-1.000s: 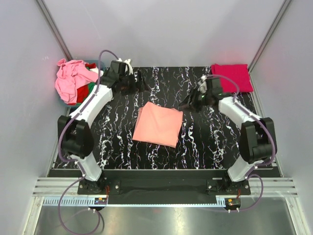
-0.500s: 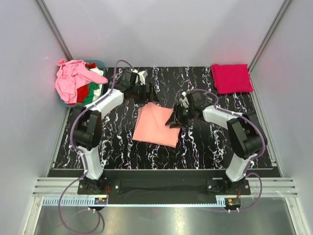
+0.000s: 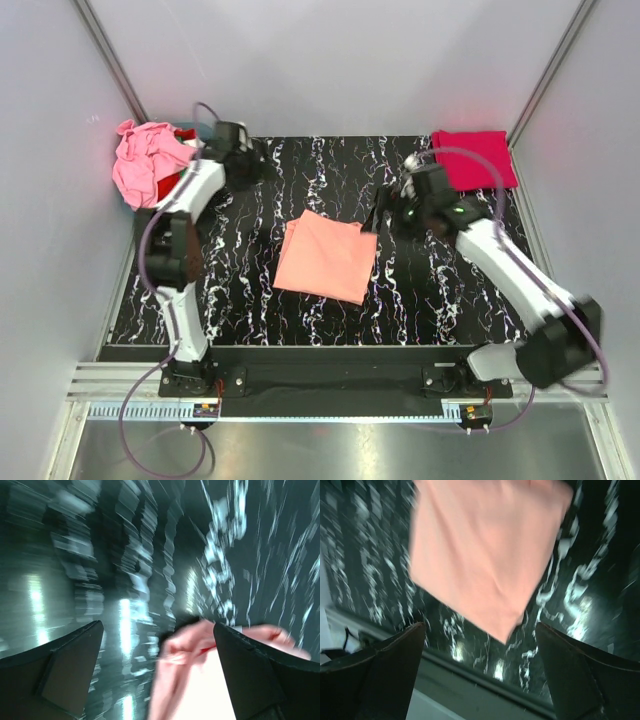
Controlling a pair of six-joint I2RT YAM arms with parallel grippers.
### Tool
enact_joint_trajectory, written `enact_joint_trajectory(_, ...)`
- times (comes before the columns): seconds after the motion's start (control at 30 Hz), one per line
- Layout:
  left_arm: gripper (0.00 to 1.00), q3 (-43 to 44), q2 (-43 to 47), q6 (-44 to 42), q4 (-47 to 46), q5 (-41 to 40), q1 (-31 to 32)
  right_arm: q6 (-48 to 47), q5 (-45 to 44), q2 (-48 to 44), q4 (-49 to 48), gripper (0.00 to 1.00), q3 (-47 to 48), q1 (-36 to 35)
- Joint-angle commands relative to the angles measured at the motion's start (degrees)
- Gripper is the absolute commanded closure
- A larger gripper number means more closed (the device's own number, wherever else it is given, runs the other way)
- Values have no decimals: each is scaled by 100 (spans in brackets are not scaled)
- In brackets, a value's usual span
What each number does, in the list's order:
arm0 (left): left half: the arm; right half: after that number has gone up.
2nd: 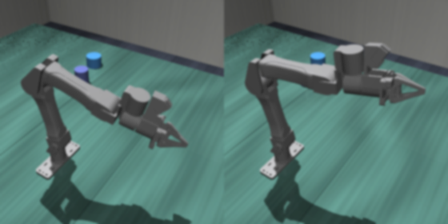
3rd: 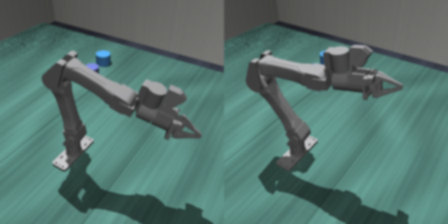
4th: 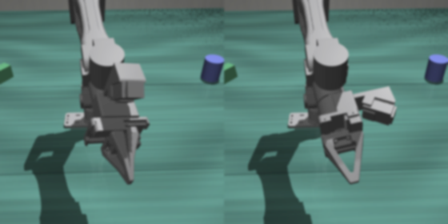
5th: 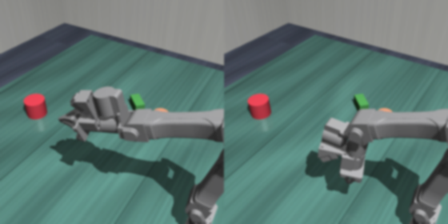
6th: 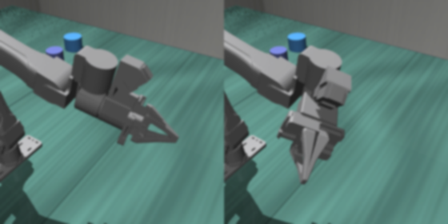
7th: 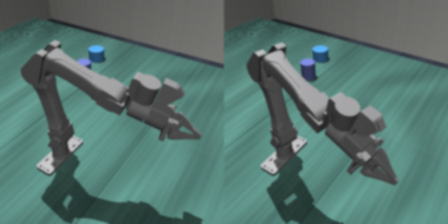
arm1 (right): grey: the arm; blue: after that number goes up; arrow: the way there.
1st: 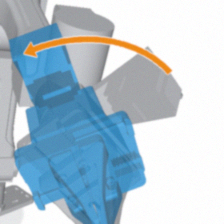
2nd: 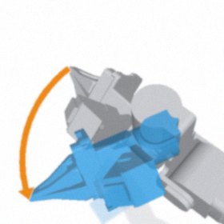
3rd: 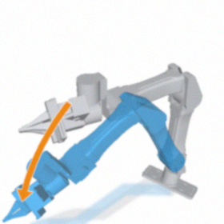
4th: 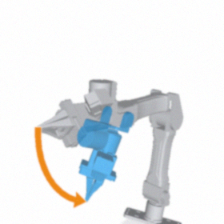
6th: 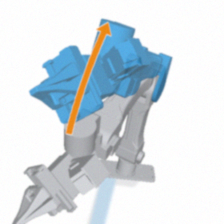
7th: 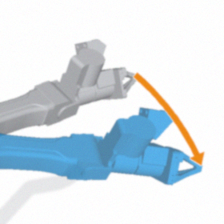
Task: Fold and stack the t-shirts
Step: Fold the tshirt, then neatly place the folded tshirt to the corner
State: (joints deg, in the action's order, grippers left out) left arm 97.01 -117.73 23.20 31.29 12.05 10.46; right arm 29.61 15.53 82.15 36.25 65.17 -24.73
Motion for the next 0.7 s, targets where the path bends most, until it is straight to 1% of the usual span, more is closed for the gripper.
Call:
enact_joint_trajectory(0.0,1,354,1296,-87,-237,-485,-298,-807,-1761,-1435,936,0,936,30)
enact_joint_trajectory(0.03,1,275,1401,-131,-342,-502,-299,-886,-2077,-1569,928,0,971,21)
enact_joint_trajectory(0.1,1,-224,1735,-193,-535,-502,-316,-895,-2290,-1885,840,0,884,21)
enact_joint_trajectory(0.17,1,-794,2016,-115,-992,-458,-334,-773,-2528,-2105,718,0,595,21)
enact_joint_trajectory(0.2,1,-885,2052,-53,-1089,-415,-360,-711,-2563,-2167,665,0,472,21)
enact_joint_trajectory(0.23,1,-886,2035,0,-1133,-188,-378,-580,-2590,-2229,534,0,227,21)
enact_joint_trajectory(0.3,1,-659,1965,-26,-968,-98,-387,-491,-2511,-2387,366,0,-29,30)
enact_joint_trajectory(0.33,1,-640,1956,-44,-888,-63,-387,-439,-2354,-2405,252,0,-265,30)
enact_joint_trajectory(0.43,1,-797,2078,-53,-966,-81,-413,-342,-1985,-2292,-12,0,-539,39)
enact_joint_trajectory(0.5,1,-868,2131,-53,-1002,-63,-431,-280,-1791,-2011,-162,0,-601,47)
enact_joint_trajectory(0.63,1,-921,2184,-96,-1028,-36,-431,-52,-870,-1440,-697,0,-812,161)
enact_joint_trajectory(0.67,1,-938,2202,-131,-1037,-36,-431,1,-702,-1169,-951,0,-839,283)
